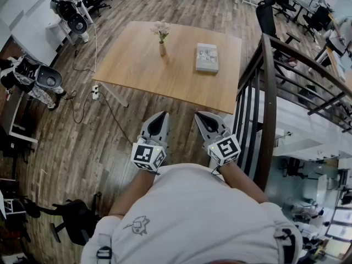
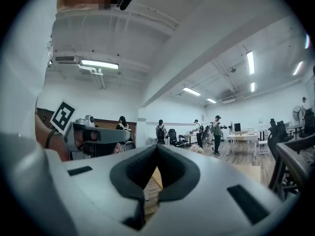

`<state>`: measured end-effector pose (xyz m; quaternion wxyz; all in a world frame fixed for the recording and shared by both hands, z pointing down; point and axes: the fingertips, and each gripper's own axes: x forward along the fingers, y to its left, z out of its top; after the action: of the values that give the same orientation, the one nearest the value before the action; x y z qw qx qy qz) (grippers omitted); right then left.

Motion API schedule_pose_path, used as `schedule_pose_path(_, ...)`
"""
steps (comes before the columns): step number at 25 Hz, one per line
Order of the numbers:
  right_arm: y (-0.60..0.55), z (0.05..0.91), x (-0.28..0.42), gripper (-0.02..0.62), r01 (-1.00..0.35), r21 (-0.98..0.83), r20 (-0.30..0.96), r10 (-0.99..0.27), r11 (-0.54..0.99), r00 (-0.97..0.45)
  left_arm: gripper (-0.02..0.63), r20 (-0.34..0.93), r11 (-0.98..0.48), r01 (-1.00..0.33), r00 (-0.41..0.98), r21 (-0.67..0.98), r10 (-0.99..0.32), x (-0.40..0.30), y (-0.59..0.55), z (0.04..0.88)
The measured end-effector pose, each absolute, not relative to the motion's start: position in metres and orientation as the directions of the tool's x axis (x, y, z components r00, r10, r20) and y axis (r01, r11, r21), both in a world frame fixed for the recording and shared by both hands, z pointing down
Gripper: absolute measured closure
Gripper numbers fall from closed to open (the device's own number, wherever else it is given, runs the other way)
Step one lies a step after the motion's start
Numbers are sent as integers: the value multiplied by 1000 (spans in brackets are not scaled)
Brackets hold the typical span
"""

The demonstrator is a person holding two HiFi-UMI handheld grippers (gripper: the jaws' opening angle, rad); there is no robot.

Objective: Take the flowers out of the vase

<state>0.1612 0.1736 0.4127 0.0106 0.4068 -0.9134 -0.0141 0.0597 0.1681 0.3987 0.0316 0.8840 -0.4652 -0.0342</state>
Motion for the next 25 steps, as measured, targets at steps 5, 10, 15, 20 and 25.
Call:
schedule_pose_path(5,172,414,162,592,-739,35,5,-739,673,-673,601,-33,-565,-821,564,87,-825,60,167,400)
schedule_pose_path(10,169,414,160,592,-739,32,3,-739,673,-673,601,-35,-564,-821,563,93,-826,58,163,400)
schedule_pose_path(15,165,413,158,591,-750,26,-6,-750,661,-662,601,-31,-566,-819,565,94,-824,53,160,402)
schedule_pose_path(20,154,417,153,472,-775,19,5,-776,631,-631,601,-30,-566,-819,566,97,-824,44,154,405)
schedule_pose_path(25,142,419,137,454,-778,15,19,-778,628,-628,601,-29,-567,-817,567,109,-823,27,142,408)
